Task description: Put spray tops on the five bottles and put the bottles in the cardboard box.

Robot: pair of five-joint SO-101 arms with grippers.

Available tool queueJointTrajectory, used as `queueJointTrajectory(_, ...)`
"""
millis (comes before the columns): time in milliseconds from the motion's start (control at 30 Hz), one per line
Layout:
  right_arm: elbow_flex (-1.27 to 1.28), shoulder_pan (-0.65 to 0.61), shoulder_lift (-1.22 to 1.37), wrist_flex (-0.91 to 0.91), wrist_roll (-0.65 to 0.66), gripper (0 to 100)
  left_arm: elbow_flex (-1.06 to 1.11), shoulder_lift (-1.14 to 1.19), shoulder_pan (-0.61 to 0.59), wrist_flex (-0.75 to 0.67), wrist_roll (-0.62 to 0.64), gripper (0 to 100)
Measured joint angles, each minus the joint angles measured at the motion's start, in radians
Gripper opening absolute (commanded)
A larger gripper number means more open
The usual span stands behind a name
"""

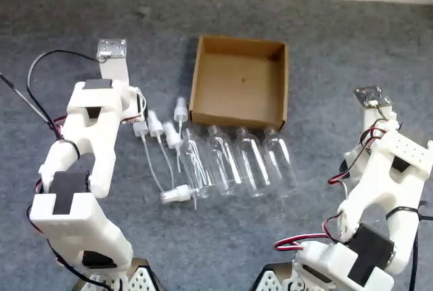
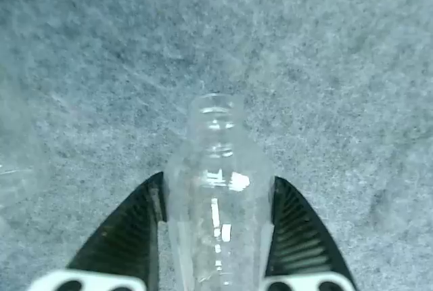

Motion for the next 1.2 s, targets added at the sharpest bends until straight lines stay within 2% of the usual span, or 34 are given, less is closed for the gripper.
queueJointTrajectory(167,0.000,0.000,0.000,0.000,0.000,1.7,0.017,0.035,0.002,-0.009,-0.002,13)
queueJointTrajectory(400,0.000,0.000,0.000,0.000,0.000,1.6,-0.023,0.101,0.008,-0.005,0.000,1)
queueJointTrajectory(633,-0.025,-0.032,0.000,0.000,0.000,1.5,-0.121,0.006,-0.020,0.147,0.003,0)
queueJointTrajectory(733,-0.086,-0.106,-0.008,0.000,-0.005,0.2,-0.176,-0.126,-0.055,0.216,0.003,0)
queueJointTrajectory(933,-0.152,-0.334,-0.212,0.000,-0.173,0.3,-0.206,-0.486,-0.061,0.347,0.000,0)
queueJointTrajectory(1200,0.091,-0.753,-0.654,0.000,-0.198,0.3,-0.012,-1.016,-0.063,0.371,0.000,0)
